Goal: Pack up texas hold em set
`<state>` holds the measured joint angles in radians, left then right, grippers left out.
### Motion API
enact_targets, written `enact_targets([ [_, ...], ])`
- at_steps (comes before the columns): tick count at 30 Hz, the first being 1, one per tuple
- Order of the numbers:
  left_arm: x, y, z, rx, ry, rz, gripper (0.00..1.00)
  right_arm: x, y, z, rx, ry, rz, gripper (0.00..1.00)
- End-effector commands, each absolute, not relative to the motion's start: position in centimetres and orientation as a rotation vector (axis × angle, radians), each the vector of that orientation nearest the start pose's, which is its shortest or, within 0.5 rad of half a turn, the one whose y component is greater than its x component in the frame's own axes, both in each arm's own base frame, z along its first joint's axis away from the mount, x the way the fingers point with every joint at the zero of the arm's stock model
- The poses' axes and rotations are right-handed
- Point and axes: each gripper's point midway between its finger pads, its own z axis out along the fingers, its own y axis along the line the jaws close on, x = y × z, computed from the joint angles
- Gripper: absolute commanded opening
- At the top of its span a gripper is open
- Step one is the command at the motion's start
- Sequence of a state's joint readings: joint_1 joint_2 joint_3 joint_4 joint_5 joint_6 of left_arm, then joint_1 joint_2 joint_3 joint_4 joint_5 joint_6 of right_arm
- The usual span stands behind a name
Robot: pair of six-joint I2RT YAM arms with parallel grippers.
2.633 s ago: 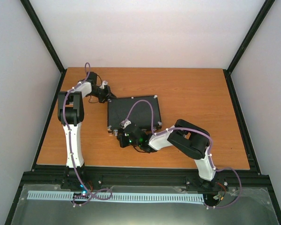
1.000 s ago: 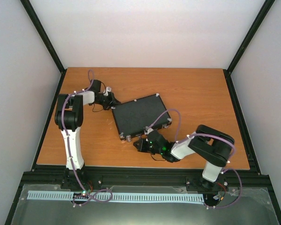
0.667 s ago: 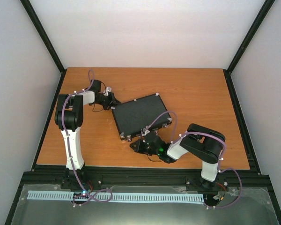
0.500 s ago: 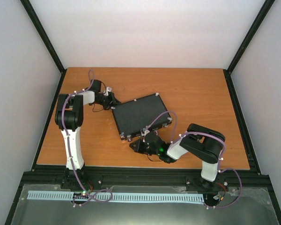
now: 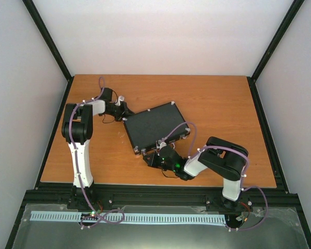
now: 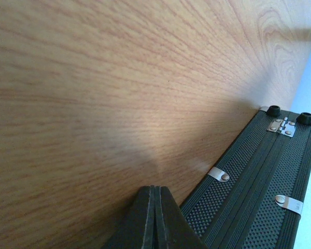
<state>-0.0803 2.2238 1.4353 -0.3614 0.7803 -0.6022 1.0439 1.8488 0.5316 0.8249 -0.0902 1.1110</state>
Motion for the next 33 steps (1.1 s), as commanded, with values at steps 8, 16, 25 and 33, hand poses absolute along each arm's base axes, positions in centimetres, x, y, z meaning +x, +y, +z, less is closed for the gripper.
enact_targets([
  [8,39.5,-14.7,-7.7,-0.723,2.999,-1.058,0.01,23.9,38.5,1.7,0.155,2.335,1.174,0.03],
  [16,39.0,-15.3,-7.9,-0.726,3.002,-1.075,0.01,24.2,38.0,0.2,0.14,2.421,1.034,0.03],
  [25,40.3,-15.3,-7.3,-0.701,2.995,-1.062,0.01,20.6,33.3,2.3,-0.018,2.399,1.049,0.03],
  [33,40.3,-15.2,-7.7,-0.697,3.004,-1.05,0.01,22.1,33.1,3.3,-0.081,2.323,1.136,0.03],
])
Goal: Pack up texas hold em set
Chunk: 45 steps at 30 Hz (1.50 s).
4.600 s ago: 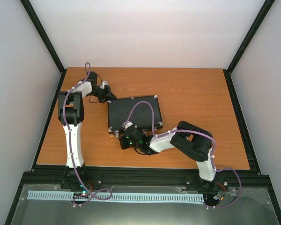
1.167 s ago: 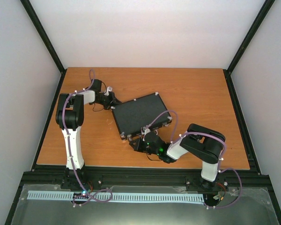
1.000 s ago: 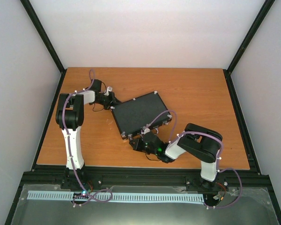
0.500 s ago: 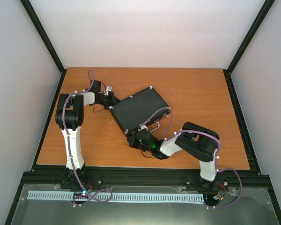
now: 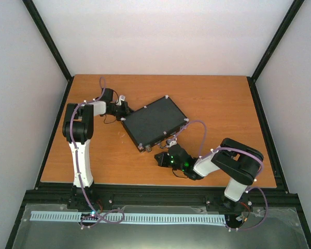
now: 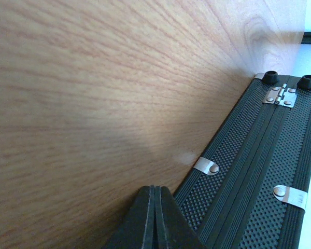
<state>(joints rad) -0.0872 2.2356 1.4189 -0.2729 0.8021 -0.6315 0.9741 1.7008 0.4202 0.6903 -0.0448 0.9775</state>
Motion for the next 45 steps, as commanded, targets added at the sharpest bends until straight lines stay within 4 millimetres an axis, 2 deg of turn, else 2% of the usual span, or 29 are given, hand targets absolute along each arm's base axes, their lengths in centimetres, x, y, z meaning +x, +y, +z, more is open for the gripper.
enact_targets([
  [1,40.2,-15.2,-7.6,-0.697,3.004,-1.051,0.01,22.6,33.1,3.5,-0.063,2.306,1.146,0.03],
  [4,40.3,-15.2,-7.7,-0.695,3.004,-1.047,0.01,23.9,33.0,3.7,0.014,2.264,1.196,0.03],
  [8,40.4,-15.2,-7.6,-0.693,3.002,-1.048,0.01,24.8,34.8,4.3,-0.036,2.24,1.255,0.03],
  [12,40.5,-15.2,-7.6,-0.693,3.002,-1.049,0.01,25.2,35.7,4.1,-0.067,2.247,1.266,0.03],
  [16,40.5,-15.2,-7.6,-0.693,3.003,-1.047,0.01,24.8,36.0,4.0,-0.077,2.244,1.317,0.03],
  [22,40.6,-15.2,-7.6,-0.689,3.0,-1.049,0.01,24.4,35.6,3.0,-0.082,2.288,1.287,0.03],
  [32,40.7,-15.3,-7.6,-0.696,3.002,-1.051,0.01,22.8,35.1,4.5,-0.148,2.245,1.301,0.03],
  [35,40.8,-15.3,-7.6,-0.689,2.999,-1.057,0.01,22.9,35.9,5.5,-0.181,2.207,1.34,0.03],
  [39,40.8,-15.3,-7.6,-0.683,3.0,-1.057,0.01,23.2,36.8,5.9,-0.204,2.196,1.356,0.03],
  [45,40.8,-15.3,-7.6,-0.688,3.001,-1.056,0.01,23.5,37.4,4.0,-0.209,2.263,1.319,0.03],
])
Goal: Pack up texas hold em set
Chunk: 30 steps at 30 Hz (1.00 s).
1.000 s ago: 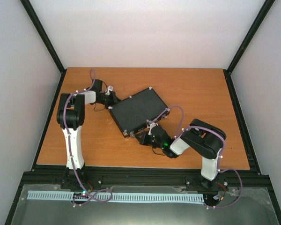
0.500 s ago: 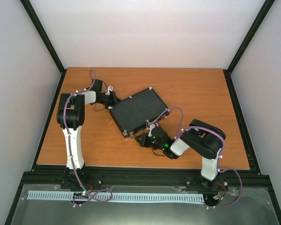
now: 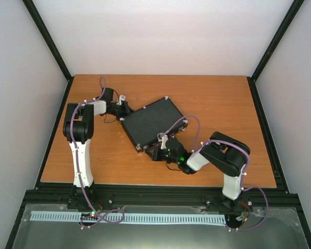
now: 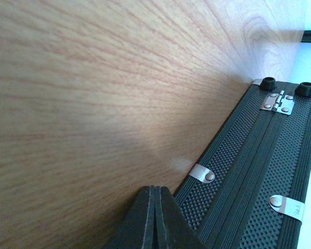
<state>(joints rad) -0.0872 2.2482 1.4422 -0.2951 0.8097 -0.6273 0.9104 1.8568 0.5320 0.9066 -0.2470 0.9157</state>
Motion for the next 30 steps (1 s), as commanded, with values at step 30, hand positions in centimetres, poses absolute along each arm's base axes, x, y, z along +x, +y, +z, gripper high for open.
enact_targets([
  [30,37.8,-16.8,-8.9,-0.74,3.036,-1.113,0.01,28.8,33.1,-5.0,0.265,2.504,0.708,0.03],
])
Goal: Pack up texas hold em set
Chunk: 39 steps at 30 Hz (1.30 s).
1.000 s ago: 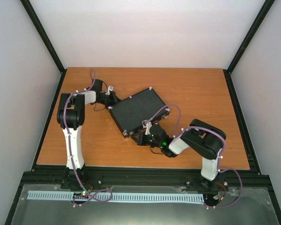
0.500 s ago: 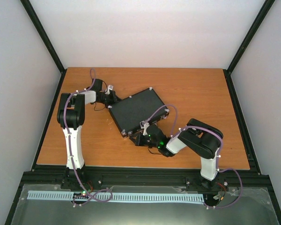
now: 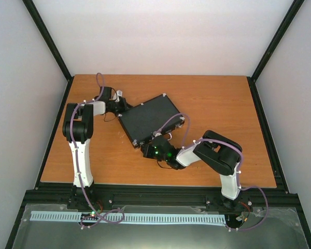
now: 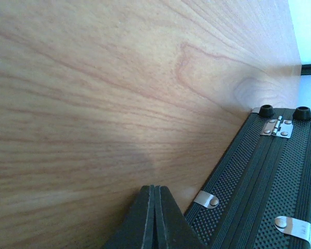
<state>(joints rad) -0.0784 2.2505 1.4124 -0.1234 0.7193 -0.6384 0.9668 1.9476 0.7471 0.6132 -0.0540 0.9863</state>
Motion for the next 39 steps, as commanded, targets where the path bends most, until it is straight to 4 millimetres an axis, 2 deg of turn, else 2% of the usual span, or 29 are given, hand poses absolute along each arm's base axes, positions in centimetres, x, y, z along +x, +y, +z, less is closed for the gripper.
enact_targets([
  [1,37.8,-16.8,-8.9,-0.74,3.037,-1.113,0.01,28.7,32.7,-5.4,0.275,2.52,0.672,0.03],
  [5,38.5,-16.9,-8.5,-0.726,3.034,-1.107,0.01,28.0,31.9,-5.0,0.225,2.55,0.606,0.03],
  [8,39.5,-17.0,-8.0,-0.714,3.018,-1.105,0.01,27.1,31.8,-3.2,0.103,2.554,0.62,0.03],
  [14,41.7,-16.3,-6.4,-0.716,2.979,-1.086,0.01,25.7,32.7,3.4,-0.245,2.491,0.683,0.03],
  [17,42.5,-15.5,-4.9,-0.737,2.967,-1.056,0.01,25.5,31.6,7.1,-0.312,2.457,0.654,0.03],
  [19,43.3,-14.6,-3.9,-0.739,2.954,-1.026,0.01,26.0,30.4,9.8,-0.294,2.431,0.635,0.03],
  [21,44.6,-13.5,-2.9,-0.742,2.931,-0.992,0.01,27.1,28.2,11.4,-0.224,2.427,0.585,0.03],
  [24,46.7,-11.7,-1.5,-0.773,2.888,-0.988,0.01,29.6,23.9,13.0,-0.065,2.406,0.512,0.03],
  [27,49.0,-11.0,0.0,-0.741,2.867,-0.976,0.02,32.7,19.9,13.5,0.072,2.394,0.462,0.03],
  [28,50.5,-11.1,1.3,-0.702,2.844,-0.977,0.02,33.8,18.7,13.5,0.111,2.397,0.448,0.03],
  [30,52.2,-11.4,2.4,-0.672,2.825,-0.996,0.03,35.9,16.8,12.9,0.172,2.422,0.428,0.03],
  [34,55.0,-12.3,4.4,-0.625,2.792,-1.007,0.03,39.2,16.7,12.0,0.152,2.443,0.451,0.03],
  [39,55.9,-13.8,4.1,-0.624,2.789,-1.033,0.02,41.5,17.5,10.6,0.135,2.458,0.489,0.03],
])
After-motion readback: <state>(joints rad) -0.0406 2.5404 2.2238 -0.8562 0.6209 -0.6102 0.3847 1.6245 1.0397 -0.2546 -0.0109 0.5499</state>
